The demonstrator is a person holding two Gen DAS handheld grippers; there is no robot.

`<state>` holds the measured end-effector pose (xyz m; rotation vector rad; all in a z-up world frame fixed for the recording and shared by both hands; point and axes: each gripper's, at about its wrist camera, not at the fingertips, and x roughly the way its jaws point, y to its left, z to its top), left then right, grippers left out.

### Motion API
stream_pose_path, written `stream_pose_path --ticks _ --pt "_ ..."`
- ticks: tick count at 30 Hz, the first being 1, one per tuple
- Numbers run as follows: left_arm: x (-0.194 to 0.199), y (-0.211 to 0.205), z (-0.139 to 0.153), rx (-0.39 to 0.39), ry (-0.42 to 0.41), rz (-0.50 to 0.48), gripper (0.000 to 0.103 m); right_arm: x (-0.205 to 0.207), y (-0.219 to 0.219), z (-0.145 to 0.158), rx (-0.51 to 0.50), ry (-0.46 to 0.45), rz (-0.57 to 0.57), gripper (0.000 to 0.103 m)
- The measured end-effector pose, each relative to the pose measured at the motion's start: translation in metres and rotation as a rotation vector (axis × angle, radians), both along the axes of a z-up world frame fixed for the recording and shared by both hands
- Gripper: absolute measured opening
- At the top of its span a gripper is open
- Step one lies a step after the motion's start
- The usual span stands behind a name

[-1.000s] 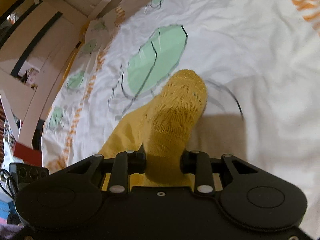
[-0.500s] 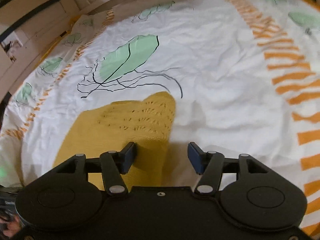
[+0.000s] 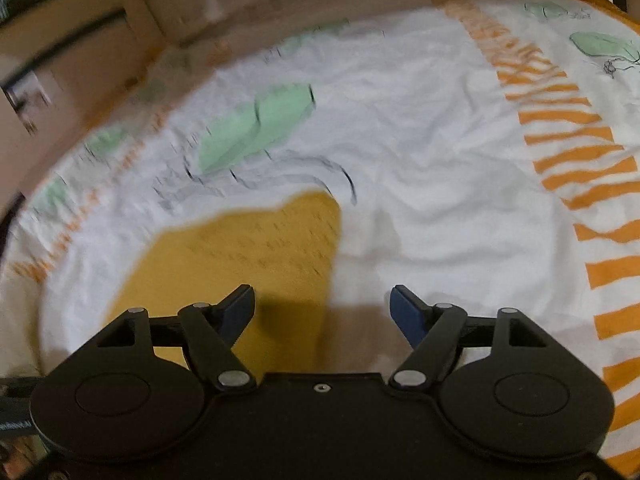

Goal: Fold small clothes

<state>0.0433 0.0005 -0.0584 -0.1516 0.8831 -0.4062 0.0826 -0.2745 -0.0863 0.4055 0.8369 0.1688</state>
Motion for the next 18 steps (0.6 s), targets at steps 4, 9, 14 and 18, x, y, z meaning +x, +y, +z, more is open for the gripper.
stream_pose_path --ticks 4,9,14,18 --pt "-0.001 -0.005 0.027 0.023 -0.119 0.026 0.027 0.001 0.004 0.013 -0.019 -0.091 -0.021 0.077" --pt "0.034 -0.027 0.029 0.085 -0.127 0.071 0.028 0.017 0.005 0.006 -0.073 -0.08 -0.066 0.077" --pt "0.074 -0.047 0.007 0.181 -0.071 0.111 0.028 0.023 0.001 -0.008 -0.1 -0.033 -0.089 0.077" --pt "0.086 -0.052 -0.012 0.253 -0.021 0.14 0.035 0.025 -0.001 -0.015 -0.11 -0.011 -0.084 0.077"
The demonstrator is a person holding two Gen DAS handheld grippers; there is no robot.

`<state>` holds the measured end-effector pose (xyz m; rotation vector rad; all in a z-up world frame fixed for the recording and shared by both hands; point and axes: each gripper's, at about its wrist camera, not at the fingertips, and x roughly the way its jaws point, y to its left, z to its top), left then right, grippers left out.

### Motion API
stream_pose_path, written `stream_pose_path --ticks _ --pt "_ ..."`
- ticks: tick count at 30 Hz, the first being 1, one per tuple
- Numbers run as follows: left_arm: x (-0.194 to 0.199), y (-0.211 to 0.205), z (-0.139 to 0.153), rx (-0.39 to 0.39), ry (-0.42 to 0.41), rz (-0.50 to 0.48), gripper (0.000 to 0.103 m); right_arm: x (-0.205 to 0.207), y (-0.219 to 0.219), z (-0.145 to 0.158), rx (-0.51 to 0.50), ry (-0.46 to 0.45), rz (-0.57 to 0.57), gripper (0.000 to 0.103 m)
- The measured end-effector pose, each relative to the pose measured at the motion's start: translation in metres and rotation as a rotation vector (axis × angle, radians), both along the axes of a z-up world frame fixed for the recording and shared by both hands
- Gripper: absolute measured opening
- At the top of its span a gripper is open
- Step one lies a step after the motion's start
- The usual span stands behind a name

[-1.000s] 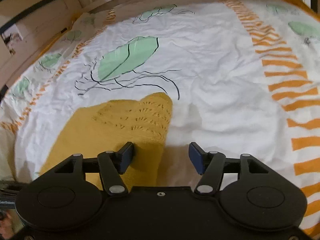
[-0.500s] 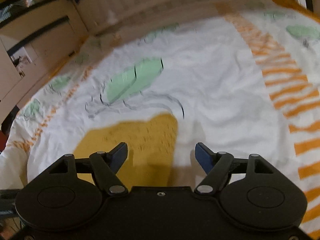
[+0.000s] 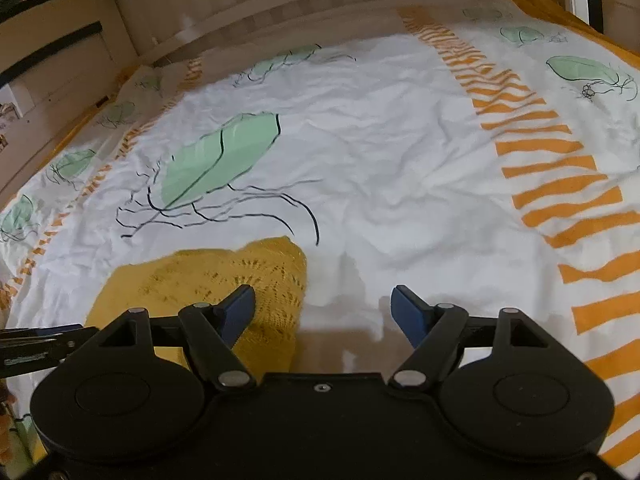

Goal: Fold small clothes

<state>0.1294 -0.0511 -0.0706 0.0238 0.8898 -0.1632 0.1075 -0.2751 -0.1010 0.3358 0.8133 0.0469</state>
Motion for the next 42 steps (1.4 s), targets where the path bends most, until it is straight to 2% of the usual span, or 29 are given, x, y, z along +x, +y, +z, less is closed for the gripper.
stream_pose_path --ticks 2,5,13,19,26,33,36,42 --pt "0.0 -0.002 -0.002 0.042 -0.02 0.013 0.047 0.002 0.002 -0.003 -0.023 0.01 0.007 0.079" --pt "-0.003 -0.002 -0.003 0.088 -0.041 0.014 0.058 0.004 0.005 -0.009 -0.062 0.025 0.013 0.083" --pt "0.001 0.008 -0.005 0.087 -0.034 0.051 0.08 0.006 0.007 -0.016 -0.102 0.035 0.006 0.092" --pt "0.003 0.01 -0.003 0.087 -0.021 0.042 0.081 0.0 0.003 -0.007 -0.094 0.021 -0.035 0.102" --pt "-0.007 0.01 0.008 0.107 -0.009 0.029 0.081 -0.019 0.002 0.024 -0.157 -0.08 -0.078 0.103" --pt "-0.036 0.015 0.029 0.051 -0.036 0.021 0.081 -0.047 0.005 0.056 -0.11 -0.093 -0.077 0.103" --pt "-0.05 0.014 0.035 0.038 -0.039 0.0 0.08 -0.066 0.013 0.063 -0.076 -0.062 -0.074 0.103" --pt "-0.084 0.006 0.039 0.143 -0.073 -0.027 0.079 -0.109 0.04 0.062 -0.103 -0.021 -0.069 0.102"
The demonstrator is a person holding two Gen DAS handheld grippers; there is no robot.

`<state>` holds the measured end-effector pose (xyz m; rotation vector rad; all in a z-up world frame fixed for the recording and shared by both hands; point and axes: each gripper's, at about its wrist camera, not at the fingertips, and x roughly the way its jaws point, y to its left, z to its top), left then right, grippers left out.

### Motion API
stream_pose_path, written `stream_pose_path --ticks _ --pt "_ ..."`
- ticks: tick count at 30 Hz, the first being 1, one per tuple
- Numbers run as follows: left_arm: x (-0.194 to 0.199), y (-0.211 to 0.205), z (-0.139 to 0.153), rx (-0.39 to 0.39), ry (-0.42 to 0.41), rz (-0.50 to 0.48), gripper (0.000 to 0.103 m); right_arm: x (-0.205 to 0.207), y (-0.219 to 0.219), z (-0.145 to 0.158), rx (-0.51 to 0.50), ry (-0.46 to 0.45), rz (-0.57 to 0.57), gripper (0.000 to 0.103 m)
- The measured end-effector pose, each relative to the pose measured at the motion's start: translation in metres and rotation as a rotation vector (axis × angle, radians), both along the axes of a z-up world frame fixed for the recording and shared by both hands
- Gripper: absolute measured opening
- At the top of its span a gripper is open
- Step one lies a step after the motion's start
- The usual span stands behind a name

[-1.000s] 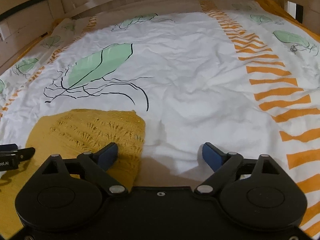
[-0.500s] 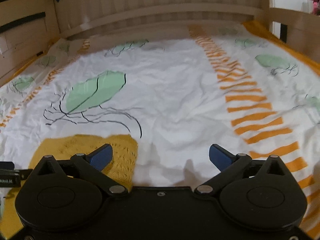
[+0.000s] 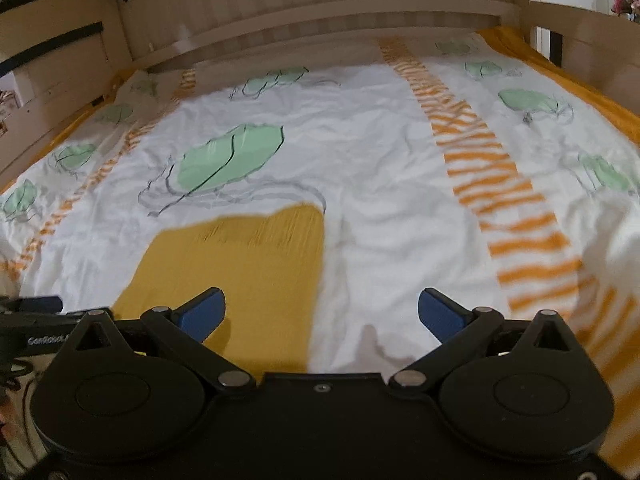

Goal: Fold small clothes

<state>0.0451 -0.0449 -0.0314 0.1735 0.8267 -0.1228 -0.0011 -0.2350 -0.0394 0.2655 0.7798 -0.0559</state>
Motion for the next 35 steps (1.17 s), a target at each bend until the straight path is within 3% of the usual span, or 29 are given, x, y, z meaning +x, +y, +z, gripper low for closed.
stream_pose_path --ticks 6,10,18,35 --pt "-0.038 0.003 -0.001 0.048 -0.036 0.021 0.079 -0.04 0.02 -0.003 0.007 0.014 0.011 0.102" --pt "-0.049 0.012 -0.005 0.002 0.007 0.023 0.079 -0.056 0.028 0.0 -0.004 0.009 0.028 0.102" --pt "-0.066 0.025 -0.016 -0.05 0.078 0.057 0.079 -0.072 0.038 0.003 -0.043 0.018 0.041 0.102" --pt "-0.081 0.031 -0.013 -0.067 0.08 0.067 0.079 -0.08 0.045 -0.008 -0.017 0.069 0.069 0.102"
